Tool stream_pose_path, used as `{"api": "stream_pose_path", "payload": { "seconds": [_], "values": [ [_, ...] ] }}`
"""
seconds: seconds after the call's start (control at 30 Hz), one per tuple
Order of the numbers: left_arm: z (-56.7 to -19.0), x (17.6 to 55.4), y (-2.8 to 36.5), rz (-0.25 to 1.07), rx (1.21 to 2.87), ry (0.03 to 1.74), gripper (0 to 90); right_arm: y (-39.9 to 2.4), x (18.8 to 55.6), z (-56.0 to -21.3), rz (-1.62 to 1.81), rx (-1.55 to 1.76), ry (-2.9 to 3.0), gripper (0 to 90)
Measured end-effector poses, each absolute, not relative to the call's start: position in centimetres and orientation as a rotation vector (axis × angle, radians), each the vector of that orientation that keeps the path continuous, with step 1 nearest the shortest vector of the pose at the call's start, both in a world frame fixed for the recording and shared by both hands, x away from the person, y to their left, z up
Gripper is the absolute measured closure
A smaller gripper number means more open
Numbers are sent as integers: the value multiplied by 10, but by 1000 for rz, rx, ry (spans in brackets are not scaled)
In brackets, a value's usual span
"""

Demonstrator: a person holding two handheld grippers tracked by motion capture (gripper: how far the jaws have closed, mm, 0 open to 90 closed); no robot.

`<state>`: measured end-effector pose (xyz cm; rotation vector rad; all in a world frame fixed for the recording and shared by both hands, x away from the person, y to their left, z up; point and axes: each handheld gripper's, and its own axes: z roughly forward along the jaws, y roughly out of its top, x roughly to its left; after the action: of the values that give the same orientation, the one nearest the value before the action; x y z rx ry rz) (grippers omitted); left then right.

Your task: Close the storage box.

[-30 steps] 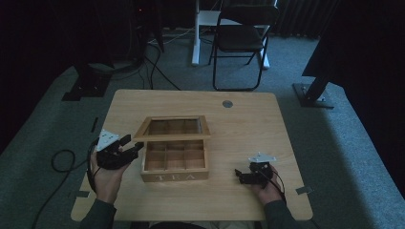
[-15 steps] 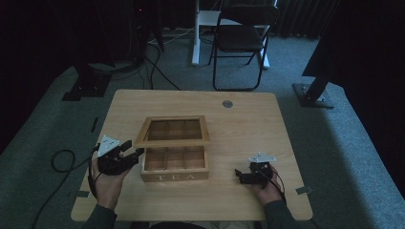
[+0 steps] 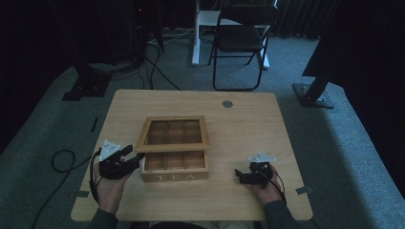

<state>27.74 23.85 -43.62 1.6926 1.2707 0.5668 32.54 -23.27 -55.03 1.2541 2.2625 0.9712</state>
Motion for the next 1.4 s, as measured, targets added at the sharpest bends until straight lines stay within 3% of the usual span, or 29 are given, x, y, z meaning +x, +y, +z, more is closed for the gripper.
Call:
{"api": "stream_pose_path", "payload": {
  "seconds": [1.4],
  "values": [
    [-482,258,240,545,1755,1329,425,-233,325,-550,971,1253,2263,123]
  ]
}}
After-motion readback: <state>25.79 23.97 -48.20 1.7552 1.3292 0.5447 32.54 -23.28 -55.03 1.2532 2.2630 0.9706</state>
